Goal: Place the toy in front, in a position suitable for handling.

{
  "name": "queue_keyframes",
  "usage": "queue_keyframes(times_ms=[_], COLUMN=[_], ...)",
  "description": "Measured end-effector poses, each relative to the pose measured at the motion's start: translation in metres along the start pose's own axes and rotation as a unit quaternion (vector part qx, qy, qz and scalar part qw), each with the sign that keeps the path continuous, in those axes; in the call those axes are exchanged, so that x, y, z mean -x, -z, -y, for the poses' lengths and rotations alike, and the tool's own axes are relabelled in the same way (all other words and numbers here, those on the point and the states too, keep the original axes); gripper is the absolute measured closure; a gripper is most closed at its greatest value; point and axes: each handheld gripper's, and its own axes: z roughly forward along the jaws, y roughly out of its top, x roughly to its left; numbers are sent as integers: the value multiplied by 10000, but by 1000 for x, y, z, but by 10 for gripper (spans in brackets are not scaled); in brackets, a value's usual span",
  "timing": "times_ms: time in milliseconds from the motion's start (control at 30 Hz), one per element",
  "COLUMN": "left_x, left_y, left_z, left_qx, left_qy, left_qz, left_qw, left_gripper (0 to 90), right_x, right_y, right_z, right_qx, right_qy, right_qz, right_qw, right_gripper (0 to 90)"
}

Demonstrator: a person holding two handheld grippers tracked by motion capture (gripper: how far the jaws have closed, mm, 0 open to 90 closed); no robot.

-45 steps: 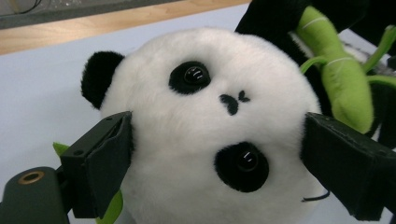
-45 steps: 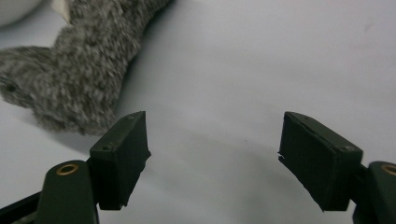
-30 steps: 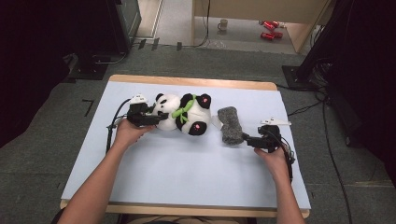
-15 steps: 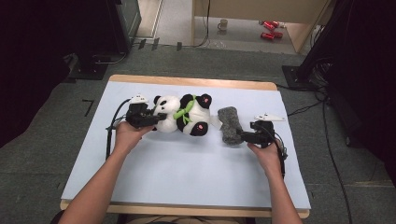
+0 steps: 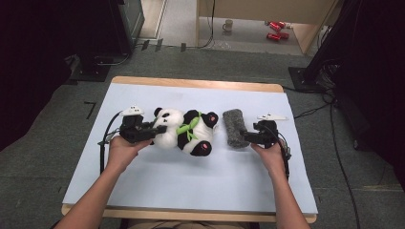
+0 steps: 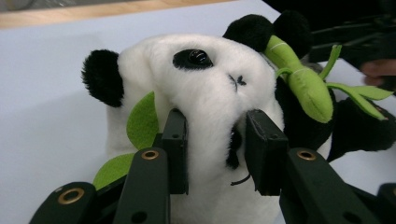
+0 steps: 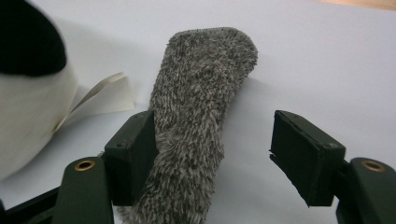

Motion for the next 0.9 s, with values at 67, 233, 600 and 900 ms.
queue_keyframes(times_ms=[67, 233, 600, 900], left_x=[5, 8, -2, -4], left_y=[1, -2, -3, 4], left_z=[6, 21, 35, 39], left_qx=[-37, -87, -66, -117], left_qy=[133, 362, 281, -184], left_qz=[150, 26, 108, 236], left_qw=[9998, 9993, 9995, 9995], left_gripper=[646, 580, 294, 255], right_x=[-1, -1, -5, -3], right_y=[-2, -12, -52, -52], right_z=[0, -3, -3, -5], right_qx=[-30, 80, -741, -612], right_qy=[30, -109, -309, -247], right_qz=[15, -3, -47, -95], right_qw=[10000, 9999, 9968, 9978], right_gripper=[311, 323, 310, 349])
